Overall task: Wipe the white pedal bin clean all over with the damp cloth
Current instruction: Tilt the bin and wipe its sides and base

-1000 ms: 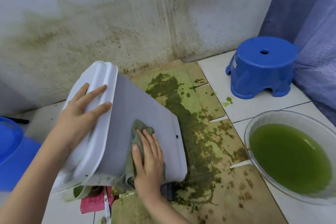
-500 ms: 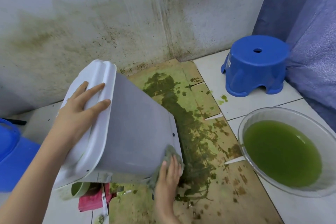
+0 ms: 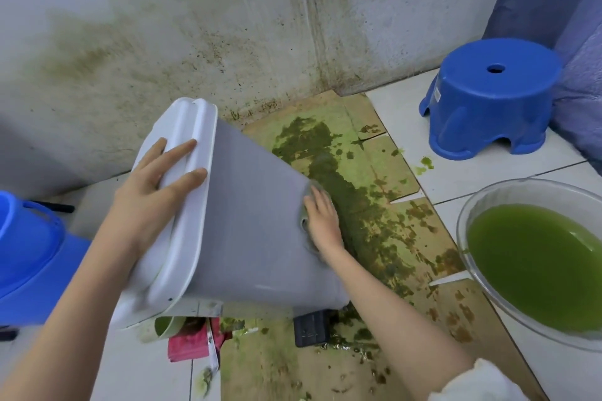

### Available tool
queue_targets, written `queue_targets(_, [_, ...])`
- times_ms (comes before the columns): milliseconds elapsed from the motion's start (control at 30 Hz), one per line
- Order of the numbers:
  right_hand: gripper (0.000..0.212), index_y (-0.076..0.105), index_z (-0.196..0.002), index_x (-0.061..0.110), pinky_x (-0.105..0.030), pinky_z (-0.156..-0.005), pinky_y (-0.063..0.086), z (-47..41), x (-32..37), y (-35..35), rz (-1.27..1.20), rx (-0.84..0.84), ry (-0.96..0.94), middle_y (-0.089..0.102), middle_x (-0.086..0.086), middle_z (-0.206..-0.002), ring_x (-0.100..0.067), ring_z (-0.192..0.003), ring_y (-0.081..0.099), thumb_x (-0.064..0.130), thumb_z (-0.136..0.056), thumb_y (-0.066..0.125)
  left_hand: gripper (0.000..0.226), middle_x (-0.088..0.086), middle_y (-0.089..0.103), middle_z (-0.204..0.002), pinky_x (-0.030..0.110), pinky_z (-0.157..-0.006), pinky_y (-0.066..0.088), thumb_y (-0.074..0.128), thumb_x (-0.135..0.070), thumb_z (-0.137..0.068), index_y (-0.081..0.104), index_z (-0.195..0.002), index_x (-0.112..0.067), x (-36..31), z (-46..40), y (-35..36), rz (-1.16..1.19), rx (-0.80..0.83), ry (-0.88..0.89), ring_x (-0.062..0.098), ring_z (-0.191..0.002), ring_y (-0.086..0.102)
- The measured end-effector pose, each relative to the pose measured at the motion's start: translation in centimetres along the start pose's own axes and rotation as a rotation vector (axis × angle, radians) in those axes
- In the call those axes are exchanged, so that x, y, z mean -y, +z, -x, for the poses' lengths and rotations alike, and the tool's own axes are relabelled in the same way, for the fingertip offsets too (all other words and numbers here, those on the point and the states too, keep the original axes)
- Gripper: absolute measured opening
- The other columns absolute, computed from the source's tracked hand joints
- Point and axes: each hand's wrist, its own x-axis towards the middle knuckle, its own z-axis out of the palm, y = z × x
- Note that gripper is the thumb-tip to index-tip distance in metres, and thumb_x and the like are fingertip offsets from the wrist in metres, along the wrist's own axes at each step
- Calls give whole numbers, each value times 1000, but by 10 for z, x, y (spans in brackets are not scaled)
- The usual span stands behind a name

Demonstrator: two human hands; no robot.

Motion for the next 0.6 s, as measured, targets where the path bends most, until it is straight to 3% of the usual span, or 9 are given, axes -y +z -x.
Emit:
queue_targets(100, [49, 23, -148, 27, -36, -118, 8, 24, -28, -13, -22, -45, 122, 17, 9, -157, -9, -144, 10, 40, -102, 23, 39, -31, 22, -149, 28, -105, 25, 61, -43, -87, 50, -121, -60, -4, -2, 5, -21, 7, 13, 2, -137, 28])
queue_targets(200, [47, 23, -146, 39, -33, -116, 14, 77, -24, -6, -44, -97, 122, 18, 17, -155, -6, -143, 13, 48, -100, 23, 36, -31, 21, -149, 45, -114, 21, 61, -49, -85, 48, -113, -67, -9, -3, 10, -64, 13, 19, 5, -140, 25])
queue_targets(267, [40, 18, -139, 47, -34, -117, 14, 117, -5, 7, -25, -137, 30, 15, 25, -152, -2, -143, 9, 52, -98, 19, 36, -31, 21, -150, 54, -114, 17, 60, -50, -85, 47, -112, -69, -12, -2, 13, -76, 14, 14, 8, -141, 22])
queue_targets(367, [46, 14, -135, 50, -30, -119, 8, 162, 50, 31, 15, -152, -205, 8, 37, -146, 7, -140, 0, 59, -91, 9, 36, -30, 21, -150, 57, -113, 14, 59, -49, -86, 48, -116, -66, -18, 0, 16, -89, 3, 15, 12, -143, 21])
queue_targets(467, [49, 27, -139, 47, -18, -114, 2, 178, 92, 45, -61, -151, -425, 17, 39, -143, 7, -140, 3, 51, -93, 14, 37, -27, 22, -151, 48, -115, 16, 58, -47, -88, 49, -121, -59, -20, 2, 16, -100, -13, 13, 11, -142, 22])
queue_targets(600, [45, 27, -141, 46, -24, -113, 12, 166, 47, 50, 26, -258, -501, 21, 33, -148, 1, -141, 15, 52, -99, 13, 38, -26, 23, -151, 26, -101, 20, 59, -43, -88, 51, -124, -56, -18, 2, 12, -52, -18, 10, 6, -139, 26])
